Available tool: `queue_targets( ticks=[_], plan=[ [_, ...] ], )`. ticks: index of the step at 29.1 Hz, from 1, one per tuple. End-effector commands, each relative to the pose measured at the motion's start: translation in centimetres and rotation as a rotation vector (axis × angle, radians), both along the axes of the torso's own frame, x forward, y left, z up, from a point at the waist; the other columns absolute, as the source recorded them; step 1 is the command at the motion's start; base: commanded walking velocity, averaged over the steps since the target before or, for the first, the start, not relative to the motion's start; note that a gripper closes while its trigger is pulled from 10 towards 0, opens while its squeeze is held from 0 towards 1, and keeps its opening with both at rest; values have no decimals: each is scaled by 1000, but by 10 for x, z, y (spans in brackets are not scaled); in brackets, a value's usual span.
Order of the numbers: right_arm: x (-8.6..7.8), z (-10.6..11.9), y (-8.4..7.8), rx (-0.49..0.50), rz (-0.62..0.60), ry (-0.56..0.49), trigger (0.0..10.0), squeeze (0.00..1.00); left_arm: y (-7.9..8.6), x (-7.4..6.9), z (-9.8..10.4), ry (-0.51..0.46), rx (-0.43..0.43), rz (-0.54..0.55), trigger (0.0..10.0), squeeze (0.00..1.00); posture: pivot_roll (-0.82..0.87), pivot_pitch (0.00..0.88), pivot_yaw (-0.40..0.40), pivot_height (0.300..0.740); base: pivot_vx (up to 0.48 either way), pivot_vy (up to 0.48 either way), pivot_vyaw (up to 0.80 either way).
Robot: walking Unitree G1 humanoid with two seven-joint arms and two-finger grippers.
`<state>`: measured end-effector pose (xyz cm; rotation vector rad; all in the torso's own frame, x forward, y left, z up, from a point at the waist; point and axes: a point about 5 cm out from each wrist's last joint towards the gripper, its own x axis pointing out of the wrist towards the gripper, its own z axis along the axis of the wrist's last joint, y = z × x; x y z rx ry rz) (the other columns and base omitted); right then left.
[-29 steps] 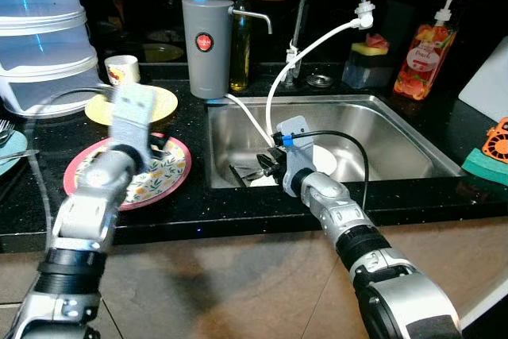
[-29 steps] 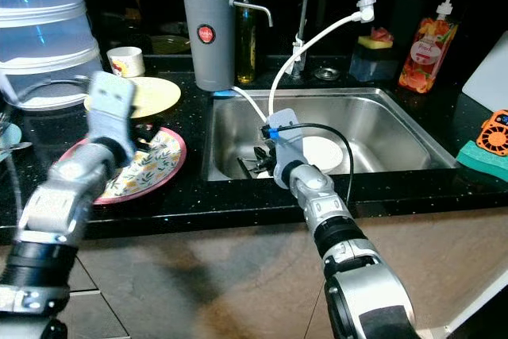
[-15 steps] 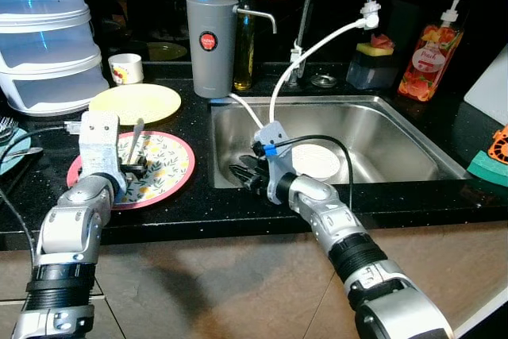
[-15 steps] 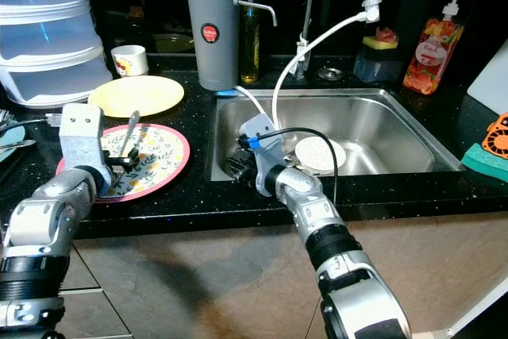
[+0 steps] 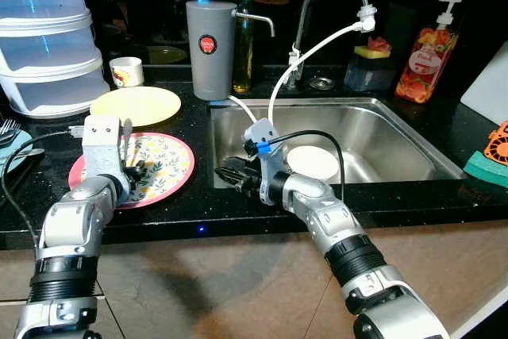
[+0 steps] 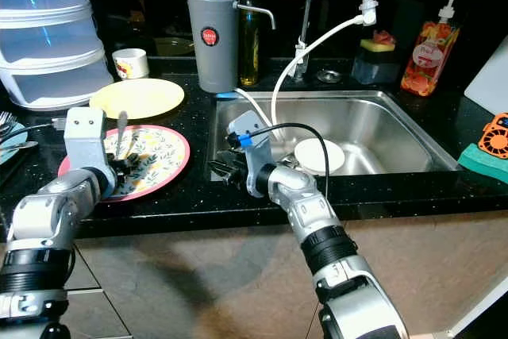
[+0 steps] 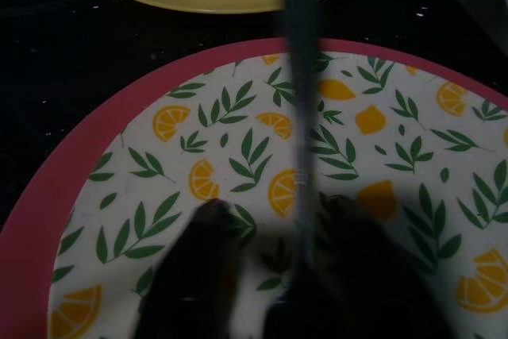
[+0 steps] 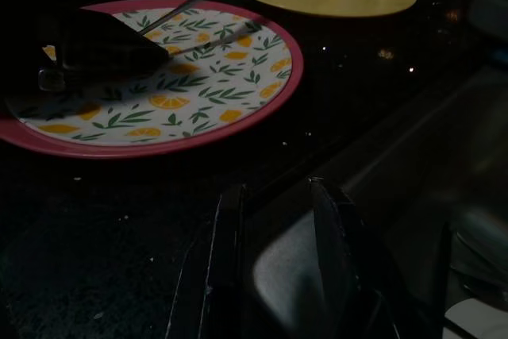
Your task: Kitchen organization
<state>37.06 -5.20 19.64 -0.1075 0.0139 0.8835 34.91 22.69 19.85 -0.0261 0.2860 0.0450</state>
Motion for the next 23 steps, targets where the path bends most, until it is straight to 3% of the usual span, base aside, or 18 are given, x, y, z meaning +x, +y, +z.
queue_targets(
  ticks=[1,9,17,18,20,23],
  plan=[
    [-2,-1,-1,14,-1,12,10000,0,-1,-3,-23,107,-32,-17,0,0,64,0,-27,740,0,0,0],
    [-3,-1,-2,19,-10,27,10000,0,3,-2,-19,81,-49,3,0,0,65,0,-26,740,0,0,0],
    [-1,5,-5,52,-50,17,10000,0,3,6,5,-112,37,-21,0,0,65,0,-29,740,0,0,0],
    [1,13,-6,128,-77,3,10000,0,-3,7,18,-212,53,-72,0,0,66,0,-29,740,0,0,0],
    [3,41,-10,384,-103,-21,10000,0,-27,4,41,-390,77,-261,0,0,66,0,-29,740,0,0,0],
    [3,49,-11,458,-103,-26,10000,0,-34,2,46,-431,77,-321,0,0,66,0,-29,740,0,0,0]
  ],
)
